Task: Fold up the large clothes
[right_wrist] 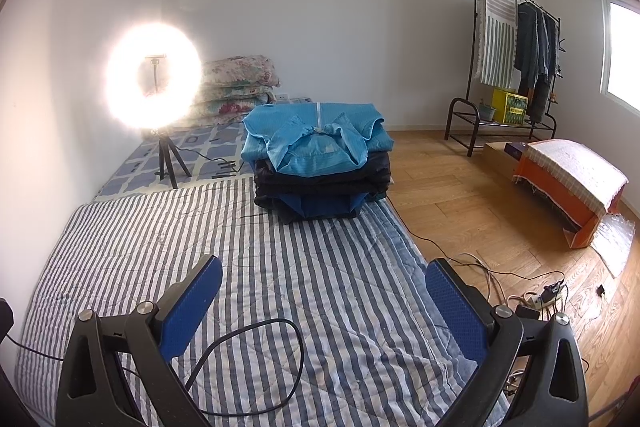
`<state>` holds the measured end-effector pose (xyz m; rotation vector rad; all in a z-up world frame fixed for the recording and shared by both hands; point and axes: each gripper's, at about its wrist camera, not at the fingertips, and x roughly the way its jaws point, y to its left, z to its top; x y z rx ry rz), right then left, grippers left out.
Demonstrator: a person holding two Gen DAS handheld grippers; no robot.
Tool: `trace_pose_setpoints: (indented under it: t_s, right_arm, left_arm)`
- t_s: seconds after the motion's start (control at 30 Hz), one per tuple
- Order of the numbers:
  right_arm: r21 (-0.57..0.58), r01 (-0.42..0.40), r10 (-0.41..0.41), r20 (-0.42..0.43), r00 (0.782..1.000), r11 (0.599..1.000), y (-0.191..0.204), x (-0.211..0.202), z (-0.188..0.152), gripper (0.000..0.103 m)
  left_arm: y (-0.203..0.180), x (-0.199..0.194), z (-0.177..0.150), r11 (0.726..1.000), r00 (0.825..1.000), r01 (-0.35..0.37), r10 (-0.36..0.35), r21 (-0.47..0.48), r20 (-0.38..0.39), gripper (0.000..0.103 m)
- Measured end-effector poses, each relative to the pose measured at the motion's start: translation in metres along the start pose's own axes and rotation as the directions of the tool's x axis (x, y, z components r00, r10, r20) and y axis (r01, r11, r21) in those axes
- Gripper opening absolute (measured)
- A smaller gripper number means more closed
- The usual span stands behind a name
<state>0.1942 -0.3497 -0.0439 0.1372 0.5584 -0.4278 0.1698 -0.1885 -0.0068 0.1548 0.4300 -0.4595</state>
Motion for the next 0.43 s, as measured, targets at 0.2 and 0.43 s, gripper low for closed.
trace_pose_setpoints:
  t_s: [0.2,0.43]
  right_arm:
    - [-0.009,0.0,0.0,-0.005,1.0,1.0,0.0,0.002,-0.002,0.103]
    - [-0.011,-0.001,0.0,-0.006,1.0,1.0,0.0,0.004,-0.001,0.103]
  left_arm:
    - [0.008,0.003,0.004,1.0,1.0,-0.012,0.012,0.0,0.009,0.103]
    - [0.011,0.006,0.004,1.0,0.999,-0.026,0.026,0.001,0.029,0.103]
